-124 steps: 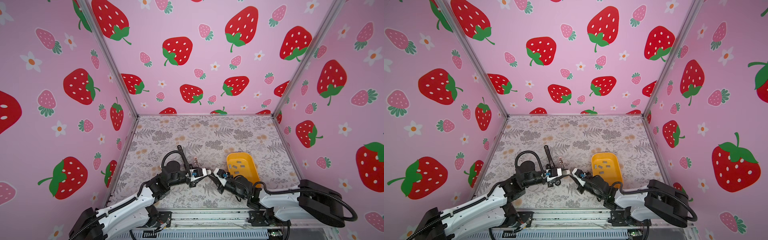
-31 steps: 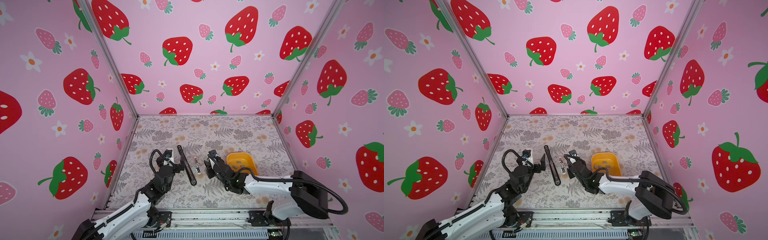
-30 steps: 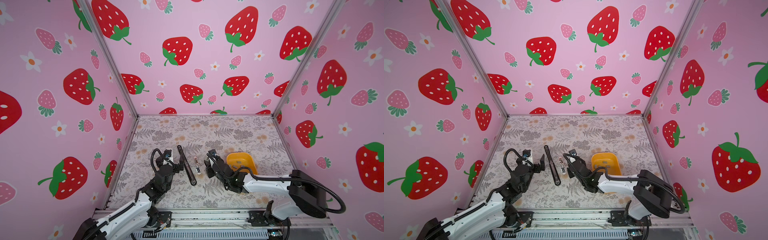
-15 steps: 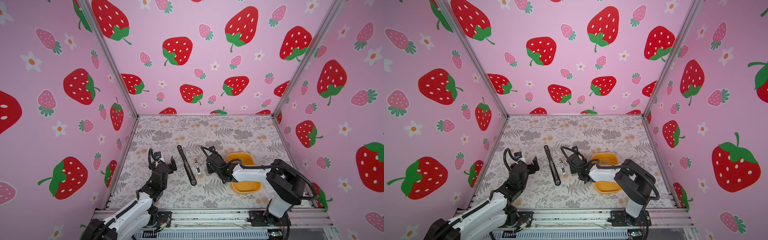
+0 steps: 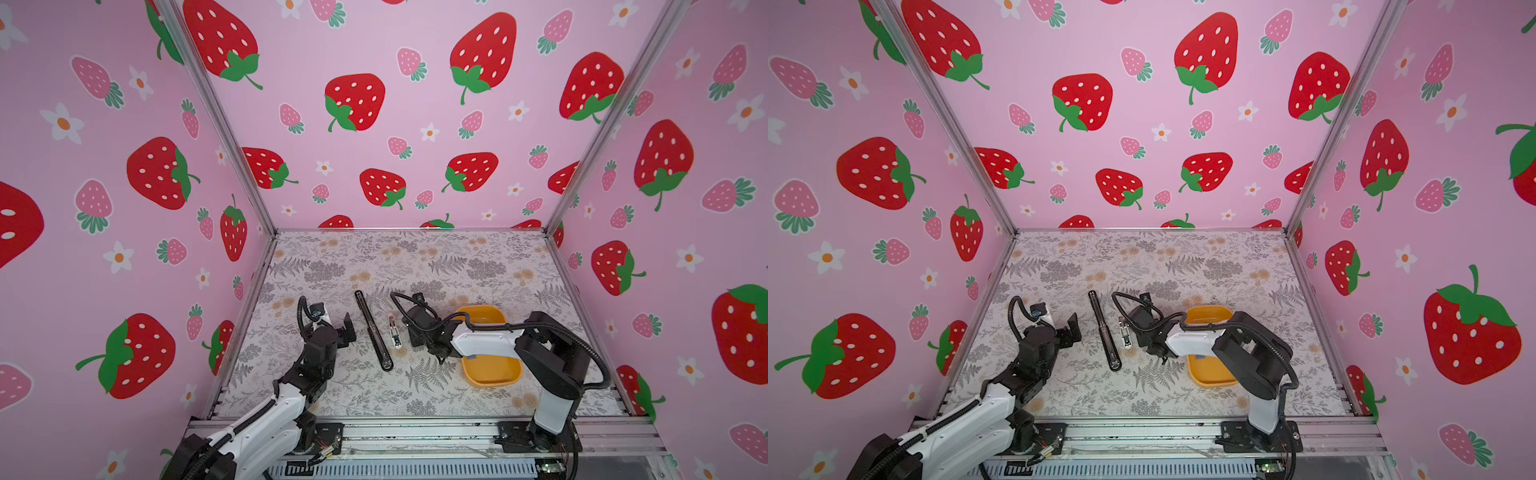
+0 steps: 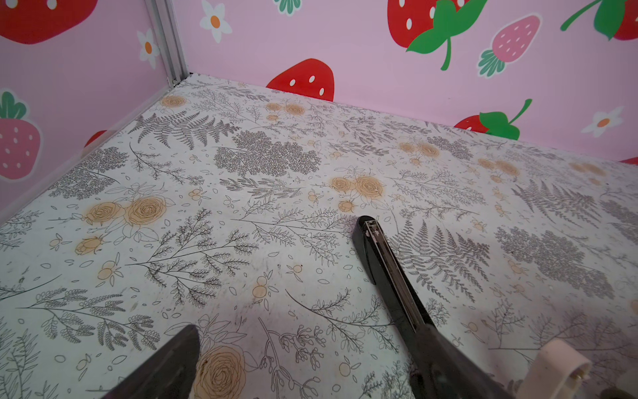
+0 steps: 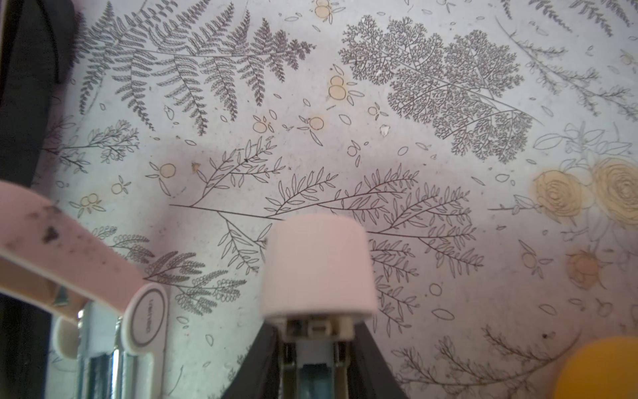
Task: Load the staples into the stapler
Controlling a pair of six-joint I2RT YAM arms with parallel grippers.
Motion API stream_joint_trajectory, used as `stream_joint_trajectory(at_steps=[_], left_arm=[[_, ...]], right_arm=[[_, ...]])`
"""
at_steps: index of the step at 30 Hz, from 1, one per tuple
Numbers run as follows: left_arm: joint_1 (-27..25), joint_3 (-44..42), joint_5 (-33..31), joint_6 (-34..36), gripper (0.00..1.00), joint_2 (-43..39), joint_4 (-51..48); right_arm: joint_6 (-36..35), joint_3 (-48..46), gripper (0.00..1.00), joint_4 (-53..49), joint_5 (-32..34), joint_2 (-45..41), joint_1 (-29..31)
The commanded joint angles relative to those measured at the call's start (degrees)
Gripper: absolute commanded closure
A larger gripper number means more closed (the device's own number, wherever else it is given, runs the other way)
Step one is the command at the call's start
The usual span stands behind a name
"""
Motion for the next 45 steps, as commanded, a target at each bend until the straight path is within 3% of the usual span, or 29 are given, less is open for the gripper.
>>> stream_joint_trajectory(at_steps=[1,8,17,27,36,42,45], left_arm=[[0.3,0.2,-0.2,-1.5,0.01,-0.8,0.4],[0.3,0.0,-0.4,-1.7,0.01,-1.3,0.2],[0.3,0.1,-0.5,-1.7,0.01,-1.2,0.1],[0.3,0.0,-0.3,-1.8,0.01,-1.5,-0.1],[0.3,-0.6,1.3,-1.4,0.01,-4.4,-1.5],[0.1,-2.7,4.2,-3.4,0.01,-15.9,-10.4],[0.2,-5.7,7.7,-2.7,0.01,-21.5,-9.0]], right_arm=[[1.7,0.1,1.00,-4.4,0.3,2.3,0.1],[1.5,1.3,0.93,-4.1,-0.5,5.2,0.1],[1.3,1.7,0.72,-3.8,-0.4,5.4,0.1],[1.2,-0.8,0.50,-2.6,-0.5,-0.8,0.2],[0.5,-7.2,0.49,-2.1,1.9,-14.7,0.7],[1.1,-12.3,0.49,-6.5,8.8,-27.6,0.6],[2.6,-13.9,0.53,-10.4,13.4,-32.4,0.3]])
